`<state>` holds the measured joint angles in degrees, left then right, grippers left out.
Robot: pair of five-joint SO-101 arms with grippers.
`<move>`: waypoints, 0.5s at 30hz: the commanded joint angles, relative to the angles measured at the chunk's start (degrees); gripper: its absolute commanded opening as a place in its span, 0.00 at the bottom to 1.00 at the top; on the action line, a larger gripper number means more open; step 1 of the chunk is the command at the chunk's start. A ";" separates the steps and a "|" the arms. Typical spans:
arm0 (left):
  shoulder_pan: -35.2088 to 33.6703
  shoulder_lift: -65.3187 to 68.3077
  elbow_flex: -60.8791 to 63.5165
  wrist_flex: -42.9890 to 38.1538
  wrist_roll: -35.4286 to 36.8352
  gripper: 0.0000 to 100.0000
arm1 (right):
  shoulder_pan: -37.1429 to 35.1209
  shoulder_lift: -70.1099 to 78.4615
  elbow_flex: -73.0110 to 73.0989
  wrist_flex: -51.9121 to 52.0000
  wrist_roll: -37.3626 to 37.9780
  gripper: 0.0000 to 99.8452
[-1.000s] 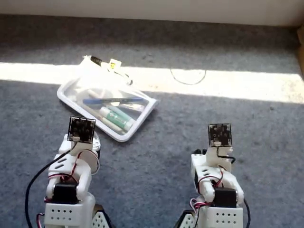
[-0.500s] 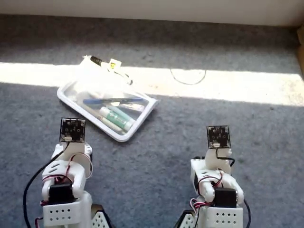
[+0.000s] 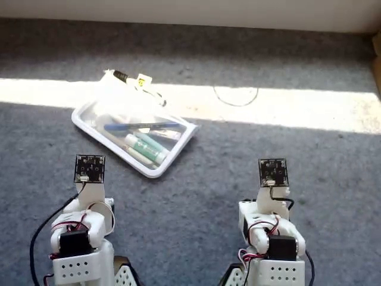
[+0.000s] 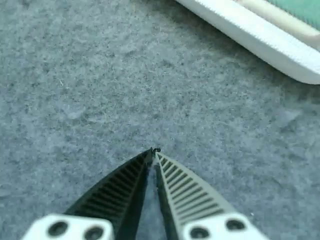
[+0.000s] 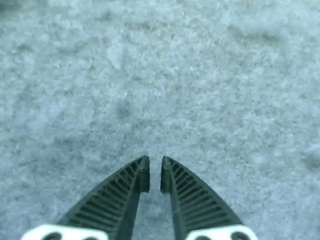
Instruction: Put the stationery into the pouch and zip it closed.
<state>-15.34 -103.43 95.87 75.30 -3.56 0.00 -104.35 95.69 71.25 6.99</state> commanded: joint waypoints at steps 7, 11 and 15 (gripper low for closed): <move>1.36 -0.40 1.27 0.44 0.62 0.01 | -0.22 -0.84 7.08 0.40 0.62 0.04; -0.31 -0.40 1.27 0.35 0.44 0.01 | -0.22 -0.84 7.08 0.40 0.62 0.04; -0.22 -0.40 1.27 0.44 0.44 0.01 | -0.22 -0.84 7.08 0.40 0.62 0.04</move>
<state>-14.90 -103.43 95.87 75.47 -3.56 0.00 -104.35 95.69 71.25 6.99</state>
